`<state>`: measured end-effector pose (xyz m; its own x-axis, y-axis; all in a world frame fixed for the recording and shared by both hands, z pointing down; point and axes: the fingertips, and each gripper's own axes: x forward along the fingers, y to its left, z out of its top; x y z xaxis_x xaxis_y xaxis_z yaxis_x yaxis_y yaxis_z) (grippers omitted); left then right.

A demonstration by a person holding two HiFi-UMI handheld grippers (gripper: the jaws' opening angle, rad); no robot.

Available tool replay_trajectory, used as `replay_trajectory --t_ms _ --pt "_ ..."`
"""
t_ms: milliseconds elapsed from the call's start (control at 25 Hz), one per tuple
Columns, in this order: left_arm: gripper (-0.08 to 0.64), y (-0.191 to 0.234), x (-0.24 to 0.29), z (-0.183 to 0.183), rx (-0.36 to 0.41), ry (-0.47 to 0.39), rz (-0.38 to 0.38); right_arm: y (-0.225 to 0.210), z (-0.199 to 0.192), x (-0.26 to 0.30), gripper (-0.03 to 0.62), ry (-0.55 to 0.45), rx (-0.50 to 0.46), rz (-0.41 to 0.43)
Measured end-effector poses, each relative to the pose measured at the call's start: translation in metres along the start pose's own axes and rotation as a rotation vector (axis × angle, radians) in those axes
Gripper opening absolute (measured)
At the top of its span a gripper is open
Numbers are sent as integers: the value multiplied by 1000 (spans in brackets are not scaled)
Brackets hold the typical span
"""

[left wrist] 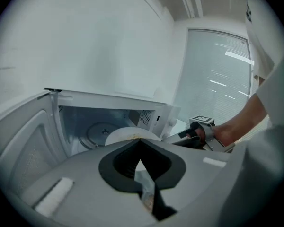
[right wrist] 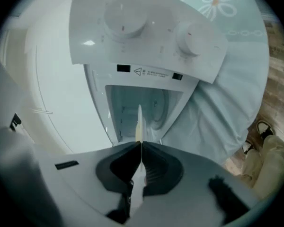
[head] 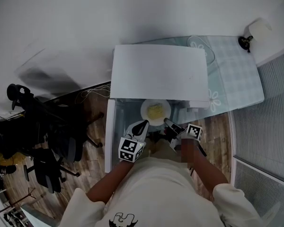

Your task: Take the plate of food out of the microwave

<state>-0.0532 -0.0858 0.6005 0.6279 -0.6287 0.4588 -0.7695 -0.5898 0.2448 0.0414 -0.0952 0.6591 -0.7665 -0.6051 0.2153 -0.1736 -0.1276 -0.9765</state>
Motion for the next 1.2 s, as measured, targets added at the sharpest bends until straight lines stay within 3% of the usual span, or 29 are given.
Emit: replay_trajectory --t_ms 240,680,1200 --pt "3 -8 -28 16 37 -48 -11 22 -21 -41 18 66 -48 -1" --pt "3 -21 -53 41 35 -119 -37 93 -31 -88 18 56 -21 131" --pt "3 -23 -63 54 32 -171 -31 110 -39 -98 18 88 -20 162"
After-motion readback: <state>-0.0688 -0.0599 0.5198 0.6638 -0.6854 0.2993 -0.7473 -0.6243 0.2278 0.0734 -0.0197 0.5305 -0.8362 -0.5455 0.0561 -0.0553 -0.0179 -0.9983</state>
